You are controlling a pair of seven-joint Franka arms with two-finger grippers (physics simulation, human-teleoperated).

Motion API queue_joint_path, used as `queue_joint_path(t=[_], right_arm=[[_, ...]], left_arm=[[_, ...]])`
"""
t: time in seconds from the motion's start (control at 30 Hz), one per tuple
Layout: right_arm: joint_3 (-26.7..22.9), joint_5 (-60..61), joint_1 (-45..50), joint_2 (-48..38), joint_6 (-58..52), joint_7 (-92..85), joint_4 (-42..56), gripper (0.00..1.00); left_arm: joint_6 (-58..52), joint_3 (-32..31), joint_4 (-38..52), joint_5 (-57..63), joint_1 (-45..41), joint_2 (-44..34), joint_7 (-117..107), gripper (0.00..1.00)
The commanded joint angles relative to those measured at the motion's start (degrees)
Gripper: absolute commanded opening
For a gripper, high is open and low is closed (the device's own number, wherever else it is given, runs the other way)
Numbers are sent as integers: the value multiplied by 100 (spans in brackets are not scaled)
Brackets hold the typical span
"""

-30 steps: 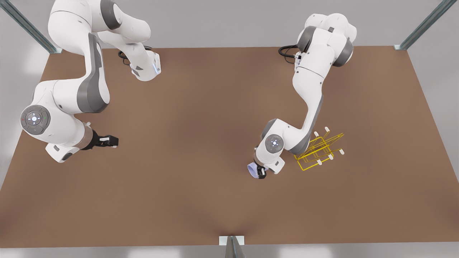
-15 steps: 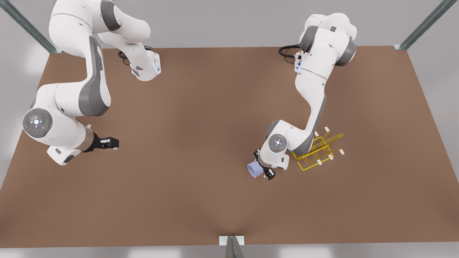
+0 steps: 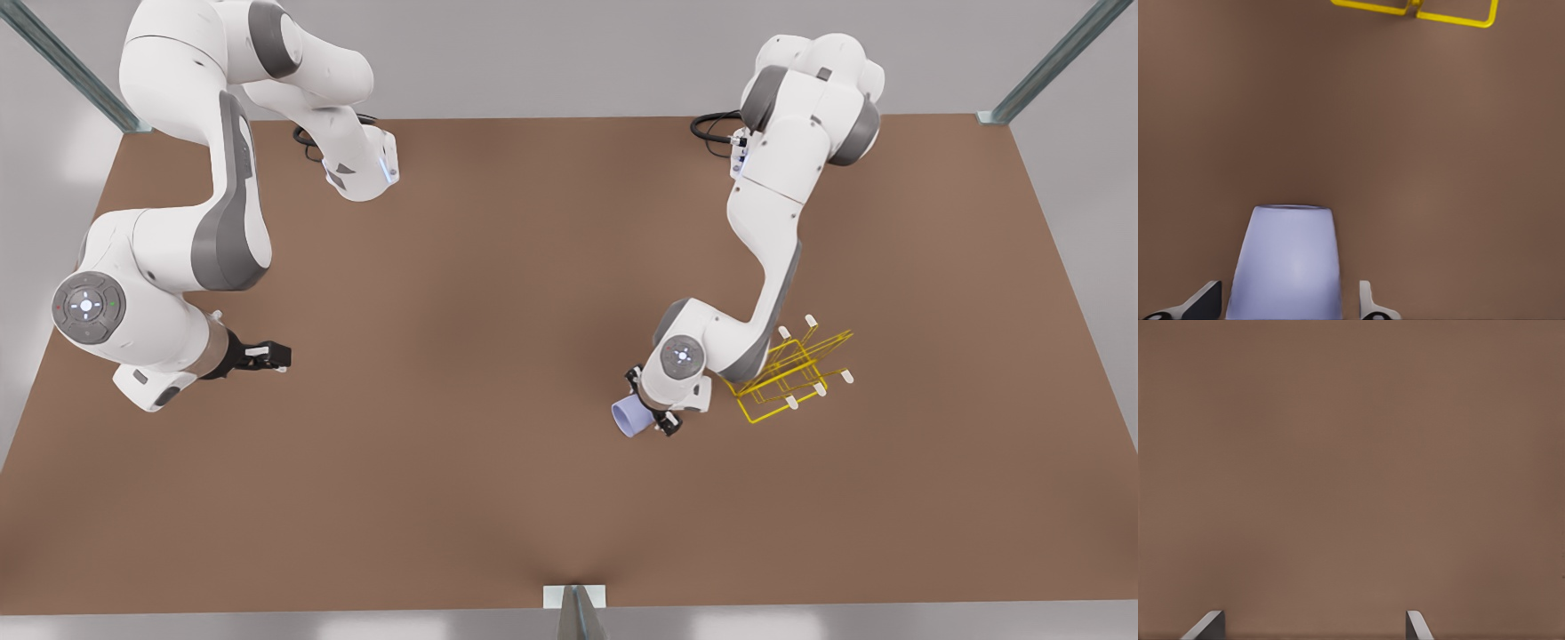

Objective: Place the cup on the cup holder

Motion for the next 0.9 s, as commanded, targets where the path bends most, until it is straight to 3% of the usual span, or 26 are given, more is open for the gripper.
queue_joint_path(t=[0.0, 0.37, 0.4, 0.53, 0.6, 0.73, 0.8, 0.83, 0.87], right_arm=[[0, 8, -8, -7, -3, -71, 4, 100], [-9, -10, -8, 54, 6, -71, 4, 100], [-9, -10, -8, 54, 6, -80, 4, 100], [-18, -1, -25, 98, 6, -80, 4, 100], [-18, -1, -52, 98, 6, -80, 4, 100], [-18, -1, -61, 107, 6, -80, 4, 100], [-18, 16, -69, 98, 6, -71, 12, 100], [-18, -1, -61, 98, 6, -62, 39, 100], [-18, 25, -104, 98, 14, -71, 48, 100]], left_arm=[[63, 0, 11, 5, -14, 57, -399, 100], [257, 8, 64, 14, -49, 277, -364, 100], [248, 0, 73, 14, -66, 268, -390, 73], [196, 8, 178, 5, -75, 277, -355, 72], [-384, 17, 459, 5, -75, 163, -320, 72], [-2511, 96, 583, 163, -277, -1050, -311, 72], [-3153, 877, 301, 101, -1120, -1657, -311, 72], [-3452, 2089, 284, 110, -2226, -1657, -276, 72], [-3716, 3714, 161, 101, -3606, -1561, 110, 72]])
